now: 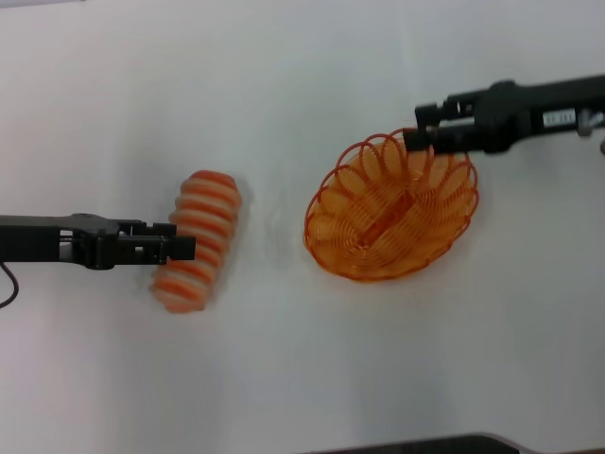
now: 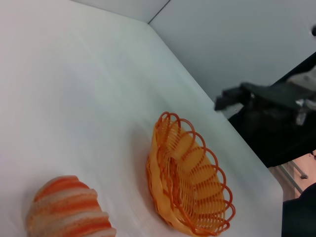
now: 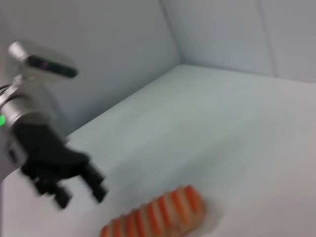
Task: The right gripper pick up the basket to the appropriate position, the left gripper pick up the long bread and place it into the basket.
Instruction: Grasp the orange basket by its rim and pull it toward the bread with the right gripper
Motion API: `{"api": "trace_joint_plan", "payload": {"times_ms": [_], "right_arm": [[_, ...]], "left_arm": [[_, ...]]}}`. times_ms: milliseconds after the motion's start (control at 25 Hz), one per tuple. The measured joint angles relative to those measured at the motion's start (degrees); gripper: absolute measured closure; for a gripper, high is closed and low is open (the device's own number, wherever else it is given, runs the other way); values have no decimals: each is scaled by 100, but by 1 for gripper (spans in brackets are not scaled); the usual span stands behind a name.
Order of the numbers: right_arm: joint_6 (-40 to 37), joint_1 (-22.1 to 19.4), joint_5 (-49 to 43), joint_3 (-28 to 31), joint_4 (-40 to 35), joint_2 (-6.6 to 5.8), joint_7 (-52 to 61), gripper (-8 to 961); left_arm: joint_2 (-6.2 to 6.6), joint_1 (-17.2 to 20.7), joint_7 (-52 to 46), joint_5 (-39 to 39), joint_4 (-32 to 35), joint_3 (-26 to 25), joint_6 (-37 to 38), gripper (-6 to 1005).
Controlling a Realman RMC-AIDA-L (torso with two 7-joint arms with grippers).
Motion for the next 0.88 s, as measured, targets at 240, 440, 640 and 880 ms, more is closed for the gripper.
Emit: {"api": "trace_joint_plan", "payload": {"times_ms": [240,440,640,880], "right_arm": [[459,491,-479,-179,-156,-253,1200,417],[633,947,-1679,-411,-454,-317,2039,422],[890,1207,-2653,-650,-418,-209,2416,427],[1222,1196,-2701,-1063,-268,-151,2666,433]], "left_arm": [[6,-25,0,0,0,0,0,362],[9,-37,26,0,-3,0,-12,361],[2,-42,41,0,-15,0,-62,361],[-6,-54,49,0,-22,0,-69,362]]}}
